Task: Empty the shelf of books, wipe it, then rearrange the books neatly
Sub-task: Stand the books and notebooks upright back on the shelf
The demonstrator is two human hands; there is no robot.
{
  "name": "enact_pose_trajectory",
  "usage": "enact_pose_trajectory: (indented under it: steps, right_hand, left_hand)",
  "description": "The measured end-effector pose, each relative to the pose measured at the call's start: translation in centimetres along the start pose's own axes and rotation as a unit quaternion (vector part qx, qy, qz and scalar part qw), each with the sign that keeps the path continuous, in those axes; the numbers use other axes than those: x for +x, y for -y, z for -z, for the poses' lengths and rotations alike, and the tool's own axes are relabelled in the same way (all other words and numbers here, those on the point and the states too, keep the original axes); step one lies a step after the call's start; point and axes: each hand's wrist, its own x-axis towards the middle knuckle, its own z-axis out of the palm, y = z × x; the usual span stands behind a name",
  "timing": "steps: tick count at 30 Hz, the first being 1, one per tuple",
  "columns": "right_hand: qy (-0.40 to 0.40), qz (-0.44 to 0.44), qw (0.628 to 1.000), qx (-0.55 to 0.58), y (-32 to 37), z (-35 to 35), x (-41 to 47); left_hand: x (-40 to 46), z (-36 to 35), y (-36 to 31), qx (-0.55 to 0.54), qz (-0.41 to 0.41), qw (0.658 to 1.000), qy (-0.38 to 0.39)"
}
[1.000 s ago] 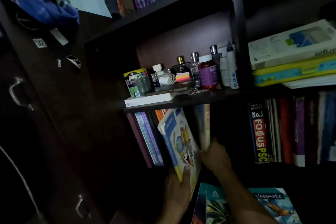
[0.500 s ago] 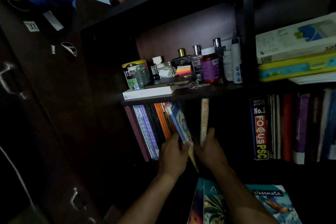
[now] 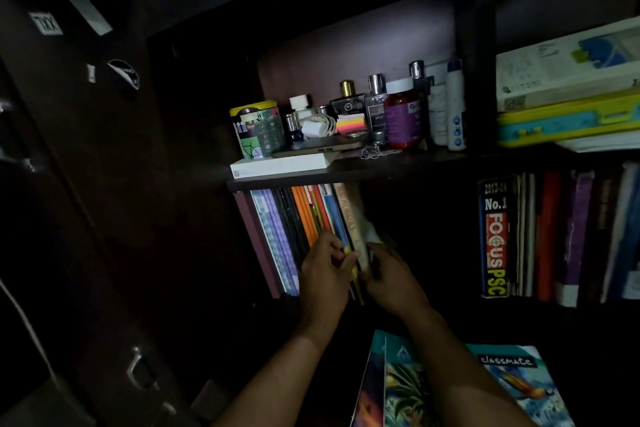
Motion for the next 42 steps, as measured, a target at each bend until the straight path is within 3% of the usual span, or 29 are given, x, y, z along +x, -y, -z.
enact_pose_trajectory:
  steps: [2,4,7,14,16,18,22,24,26,31,34,38,42]
  right_hand:
    - [0.008,-0.007,1.0,0.017,0.1,0.1,-0.1]
    - [0.01,-0.012,0.999,0.042,0.2,0.3,-0.3]
    - [0.004,-0.017,0.999,0.041,0.4,0.4,-1.0]
    - [-0.009,-0.034,0.999,-0.002,0.8,0.6,-1.7]
    - [-0.019,-0.042,0.999,-0.026,1.5,0.2,-1.7]
    - [0.019,-0.029,0.997,-0.071,2.2,0.7,-0.7]
    - [0.215,0.009,0.972,-0.097,2.3,5.4,0.3]
    - [0.258,0.046,0.962,-0.077,0.0,7.6,-1.3]
    - [0.245,0.051,0.967,-0.046,-2.6,9.6,-5.0]
    - [0.029,0.052,0.998,-0.012,-6.0,13.7,-16.1]
    - [-0.053,0.014,0.999,0.002,-5.8,15.5,-20.6]
    - [0.029,-0.039,0.998,-0.032,-4.9,16.8,-25.0]
    - [0.091,-0.034,0.985,-0.14,-3.9,16.5,-26.2]
  left_hand:
    - [-2.6,0.6,0.1,-0.007,-0.001,0.999,0.045]
    - [-5.9,1.3,0.2,0.018,0.018,0.988,0.155]
    - [-8.6,1.7,0.2,0.11,-0.003,0.931,0.347]
    - [-8.0,1.1,1.6,0.154,-0.058,0.887,0.431]
    - [-7.8,0.9,1.9,0.165,-0.062,0.886,0.429]
    - [-7.7,0.8,2.2,0.15,-0.06,0.899,0.406]
    - [-7.9,0.4,2.2,0.111,-0.021,0.927,0.358]
    - [-8.2,0.5,1.2,0.088,0.017,0.93,0.356]
    - [-8.2,0.8,0.6,0.098,0.044,0.934,0.341]
    - [-9.1,1.1,-1.6,0.175,0.087,0.932,0.304]
    - [-11.8,2.0,-3.6,0.215,0.112,0.946,0.216]
    - [-15.7,3.6,-6.6,0.237,0.178,0.945,0.142]
    - [-17.0,5.1,-7.8,0.167,0.204,0.95,0.166]
